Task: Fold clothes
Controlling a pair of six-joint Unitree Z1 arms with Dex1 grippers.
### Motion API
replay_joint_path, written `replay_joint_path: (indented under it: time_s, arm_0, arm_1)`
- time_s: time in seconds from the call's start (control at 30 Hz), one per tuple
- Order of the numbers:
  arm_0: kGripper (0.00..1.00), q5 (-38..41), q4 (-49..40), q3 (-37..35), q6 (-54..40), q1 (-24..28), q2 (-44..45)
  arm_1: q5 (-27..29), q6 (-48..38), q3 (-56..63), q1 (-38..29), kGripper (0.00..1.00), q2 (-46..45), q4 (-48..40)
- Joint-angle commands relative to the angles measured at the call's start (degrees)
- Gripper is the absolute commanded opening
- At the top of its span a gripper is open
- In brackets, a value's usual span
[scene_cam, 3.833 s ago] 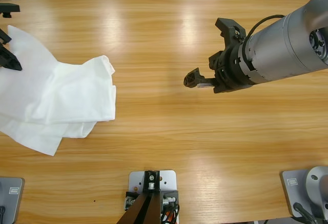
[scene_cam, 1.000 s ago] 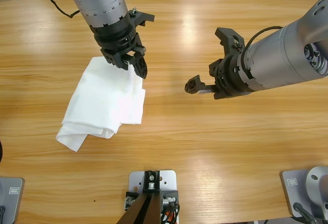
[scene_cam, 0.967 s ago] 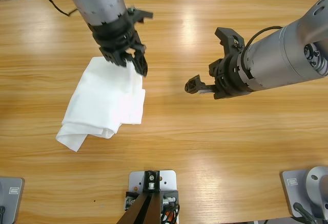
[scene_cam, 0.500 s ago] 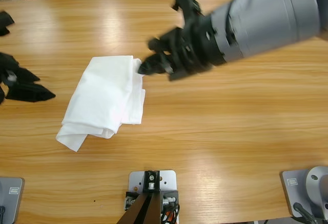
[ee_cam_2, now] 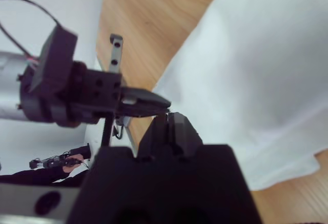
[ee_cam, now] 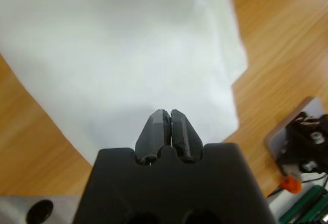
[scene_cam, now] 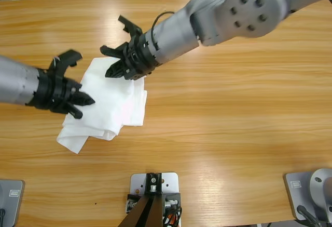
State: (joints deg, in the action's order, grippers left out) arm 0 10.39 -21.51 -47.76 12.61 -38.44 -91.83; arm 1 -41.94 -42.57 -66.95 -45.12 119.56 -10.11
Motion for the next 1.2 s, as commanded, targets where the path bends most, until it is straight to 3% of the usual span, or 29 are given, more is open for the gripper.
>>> replay_joint_path:
  time_s: [0.03, 0.4, 0.67, 1.07, 1.2]
  arm_0:
    - [0.000, -0.4, 1.4, 10.0, 1.5, -0.8, 3.9]
    - [0.000, -0.4, 5.0, 10.9, 2.1, -0.8, 0.8]
    - [0.000, 0.6, 8.5, 10.3, 2.6, -0.8, -3.8]
    - [0.000, 2.0, 15.9, 14.3, 3.0, -2.3, -12.0]
    - [0.000, 1.8, 14.3, 14.8, 4.4, -3.0, -4.1]
  arm_1:
    - [-2.6, -0.9, -2.0, 0.6, 0.000, 9.3, -2.4]
    - [-2.4, -1.5, -9.0, 5.3, 0.000, 16.3, -1.5]
    - [5.4, 0.2, -11.7, 6.4, 0.000, 15.4, 12.8]
    - [11.4, 2.3, -13.5, 6.4, 0.000, 13.9, 19.6]
    - [11.4, 2.7, -13.4, 6.4, 0.000, 12.3, 20.2]
